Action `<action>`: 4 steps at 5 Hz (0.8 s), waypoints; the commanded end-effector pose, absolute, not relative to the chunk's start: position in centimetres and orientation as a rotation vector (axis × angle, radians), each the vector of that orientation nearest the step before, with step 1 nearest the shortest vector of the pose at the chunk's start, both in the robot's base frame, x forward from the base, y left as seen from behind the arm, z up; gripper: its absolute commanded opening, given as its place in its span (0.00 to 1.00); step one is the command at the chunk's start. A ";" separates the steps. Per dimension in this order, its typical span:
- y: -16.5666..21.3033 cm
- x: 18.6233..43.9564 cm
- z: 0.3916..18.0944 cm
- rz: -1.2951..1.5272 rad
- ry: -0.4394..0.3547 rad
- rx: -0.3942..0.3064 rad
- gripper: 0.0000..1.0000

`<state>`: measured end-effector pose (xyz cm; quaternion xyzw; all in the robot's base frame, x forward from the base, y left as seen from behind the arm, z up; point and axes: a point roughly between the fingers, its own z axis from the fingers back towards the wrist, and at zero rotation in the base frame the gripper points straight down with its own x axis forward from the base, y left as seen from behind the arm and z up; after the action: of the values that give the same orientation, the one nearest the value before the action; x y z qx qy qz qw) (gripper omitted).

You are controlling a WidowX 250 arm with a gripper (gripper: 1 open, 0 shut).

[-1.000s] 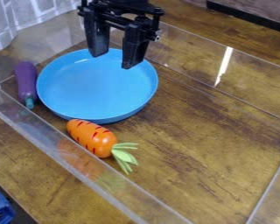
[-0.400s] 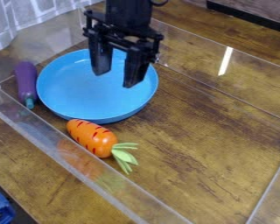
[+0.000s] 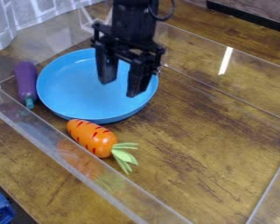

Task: Remove the purple eggplant from the blue tray and put it on the table

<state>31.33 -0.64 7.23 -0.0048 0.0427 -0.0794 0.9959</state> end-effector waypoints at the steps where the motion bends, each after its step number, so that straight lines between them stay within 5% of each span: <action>1: 0.9 32.3 8.3 -0.158 0.038 -0.005 1.00; 2: 1.4 32.7 8.4 -0.182 0.033 -0.005 0.00; 4: 2.4 33.3 8.8 -0.198 0.016 -0.005 0.00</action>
<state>32.33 1.34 7.32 -0.0068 0.0339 -0.1126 0.9930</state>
